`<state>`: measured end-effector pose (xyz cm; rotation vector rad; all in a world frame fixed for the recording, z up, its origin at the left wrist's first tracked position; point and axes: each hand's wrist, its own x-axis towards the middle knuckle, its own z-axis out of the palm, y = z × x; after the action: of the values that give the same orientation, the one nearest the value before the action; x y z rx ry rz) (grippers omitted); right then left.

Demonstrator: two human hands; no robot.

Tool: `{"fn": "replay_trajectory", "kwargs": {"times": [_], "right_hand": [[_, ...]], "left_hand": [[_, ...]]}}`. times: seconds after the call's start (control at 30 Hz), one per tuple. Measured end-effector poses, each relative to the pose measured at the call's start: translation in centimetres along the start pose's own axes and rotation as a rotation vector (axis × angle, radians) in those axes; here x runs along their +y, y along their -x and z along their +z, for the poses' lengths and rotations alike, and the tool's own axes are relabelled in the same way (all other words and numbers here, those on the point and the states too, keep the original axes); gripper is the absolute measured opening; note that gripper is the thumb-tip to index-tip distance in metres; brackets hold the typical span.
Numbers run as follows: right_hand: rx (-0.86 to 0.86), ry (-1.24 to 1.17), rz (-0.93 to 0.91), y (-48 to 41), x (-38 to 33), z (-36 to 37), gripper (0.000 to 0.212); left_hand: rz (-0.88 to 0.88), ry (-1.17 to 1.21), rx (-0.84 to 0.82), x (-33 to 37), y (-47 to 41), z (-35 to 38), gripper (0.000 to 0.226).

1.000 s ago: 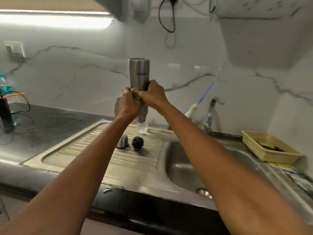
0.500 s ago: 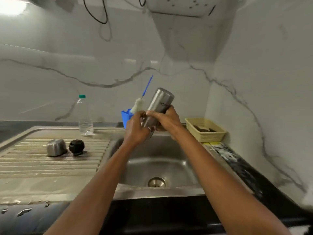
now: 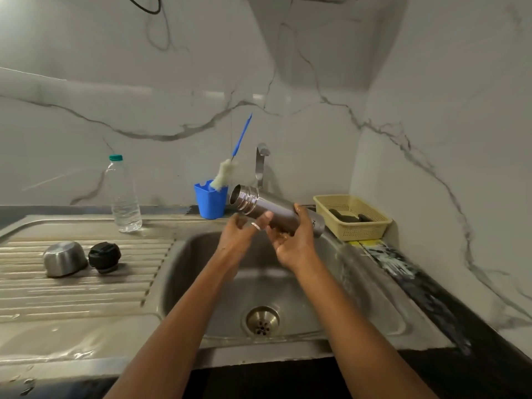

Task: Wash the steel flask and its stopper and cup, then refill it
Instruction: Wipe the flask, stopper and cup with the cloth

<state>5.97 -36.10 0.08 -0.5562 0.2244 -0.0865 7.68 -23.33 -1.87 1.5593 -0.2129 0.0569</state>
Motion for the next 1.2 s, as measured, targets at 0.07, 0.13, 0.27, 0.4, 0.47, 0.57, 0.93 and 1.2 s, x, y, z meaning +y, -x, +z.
{"fn": "replay_trajectory", "kwargs": {"times": [0.07, 0.13, 0.27, 0.4, 0.47, 0.57, 0.93, 1.2], "right_hand": [[-0.01, 0.068, 0.009, -0.2, 0.3, 0.1, 0.049], [-0.019, 0.147, 0.023, -0.3, 0.6, 0.1, 0.051], [-0.047, 0.239, 0.07, -0.3, 1.4, -0.1, 0.057], [-0.057, 0.647, 0.186, -0.2, 0.8, -0.1, 0.084], [-0.049, 0.982, 0.217, -0.2, -0.5, 0.0, 0.086], [0.002, 1.199, 0.099, -0.6, -3.8, 0.3, 0.056], [0.41, 2.007, -0.566, -10.1, -16.3, -1.7, 0.018], [0.333, 2.406, -0.323, -13.5, -16.9, -4.1, 0.028]], "left_hand": [[0.046, -0.009, -0.078, -0.2, -0.5, 0.7, 0.091], [0.078, 0.059, -0.069, -0.3, -0.8, 1.2, 0.067], [0.078, 0.189, 0.032, -1.0, -0.7, 1.1, 0.066], [0.054, 0.339, 0.101, -1.7, -0.9, 0.4, 0.08], [0.054, 0.441, 0.128, -1.6, -1.1, -0.1, 0.077], [0.003, 0.597, 0.205, -1.6, -1.7, -0.9, 0.066], [-0.069, 0.38, 0.131, -2.7, -2.3, 1.5, 0.059], [-0.042, 0.212, 0.086, -3.1, -2.4, 1.9, 0.054]]}}
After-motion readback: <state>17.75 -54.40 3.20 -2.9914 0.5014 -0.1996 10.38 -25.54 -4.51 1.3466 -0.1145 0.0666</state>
